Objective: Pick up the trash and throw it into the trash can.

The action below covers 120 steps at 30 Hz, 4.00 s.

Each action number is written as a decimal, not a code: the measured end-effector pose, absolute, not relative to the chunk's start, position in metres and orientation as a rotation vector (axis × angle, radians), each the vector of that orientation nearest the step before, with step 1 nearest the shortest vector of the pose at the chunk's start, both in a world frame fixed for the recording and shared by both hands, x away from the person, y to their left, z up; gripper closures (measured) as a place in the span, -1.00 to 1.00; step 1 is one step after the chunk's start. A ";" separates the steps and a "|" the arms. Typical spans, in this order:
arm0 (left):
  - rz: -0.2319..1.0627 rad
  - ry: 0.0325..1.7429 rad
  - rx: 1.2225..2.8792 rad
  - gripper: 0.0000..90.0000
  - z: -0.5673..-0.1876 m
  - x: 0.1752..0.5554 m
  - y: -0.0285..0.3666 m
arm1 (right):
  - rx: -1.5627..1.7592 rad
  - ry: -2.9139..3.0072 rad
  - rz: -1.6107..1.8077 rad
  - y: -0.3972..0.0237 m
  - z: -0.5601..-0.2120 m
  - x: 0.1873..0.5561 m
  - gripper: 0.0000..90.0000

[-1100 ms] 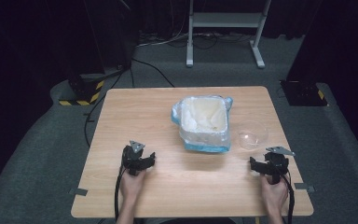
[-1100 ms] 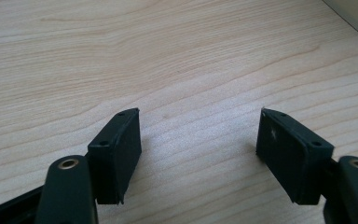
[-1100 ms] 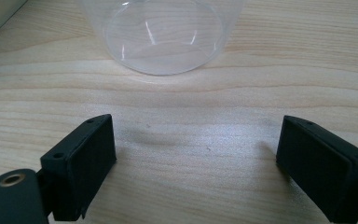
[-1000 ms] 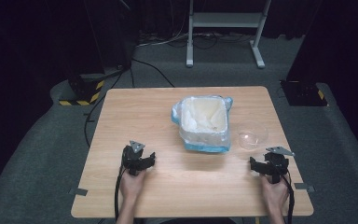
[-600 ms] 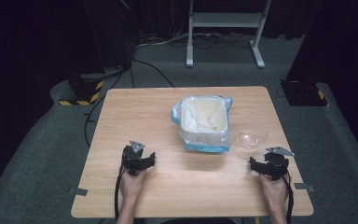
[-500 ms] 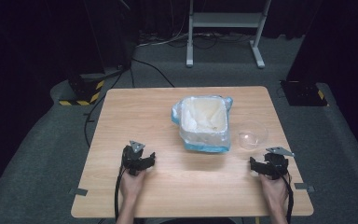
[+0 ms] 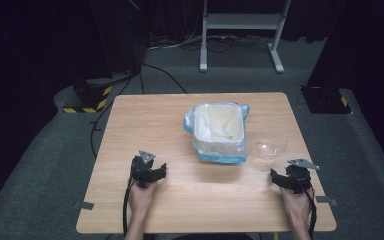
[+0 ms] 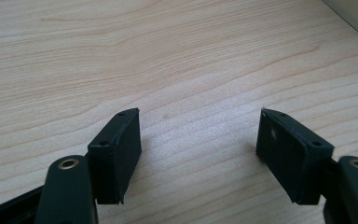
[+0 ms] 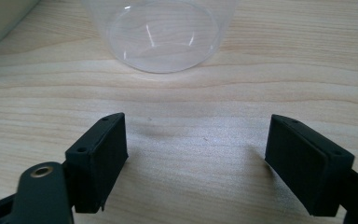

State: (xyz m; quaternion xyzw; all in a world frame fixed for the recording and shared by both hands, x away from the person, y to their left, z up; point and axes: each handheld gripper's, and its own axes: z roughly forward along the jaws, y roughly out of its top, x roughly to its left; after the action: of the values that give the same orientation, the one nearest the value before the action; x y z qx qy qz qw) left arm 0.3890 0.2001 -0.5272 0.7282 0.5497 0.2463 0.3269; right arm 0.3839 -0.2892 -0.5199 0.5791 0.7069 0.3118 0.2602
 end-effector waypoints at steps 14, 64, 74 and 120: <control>0.645 1.440 1.907 -0.32 -0.527 0.389 0.200 | 1.510 1.936 0.917 -0.293 -0.503 0.375 -0.36; 0.645 1.440 1.907 -0.32 -0.527 0.389 0.200 | 1.485 1.874 1.018 -0.311 -0.451 0.419 0.34; 0.645 1.440 1.908 -0.32 -0.527 0.389 0.200 | 1.510 1.877 1.020 -0.315 -0.449 0.438 0.39; 0.644 1.440 1.907 -0.33 -0.527 0.389 0.200 | 1.600 1.944 1.018 -0.313 -0.468 0.472 0.86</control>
State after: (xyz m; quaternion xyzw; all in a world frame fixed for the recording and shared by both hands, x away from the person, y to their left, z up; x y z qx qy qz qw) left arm 0.3890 0.2002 -0.5272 0.7281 0.5498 0.2460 0.3273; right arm 0.4721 -0.3133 -0.4681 0.5758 0.6997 0.3663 0.2114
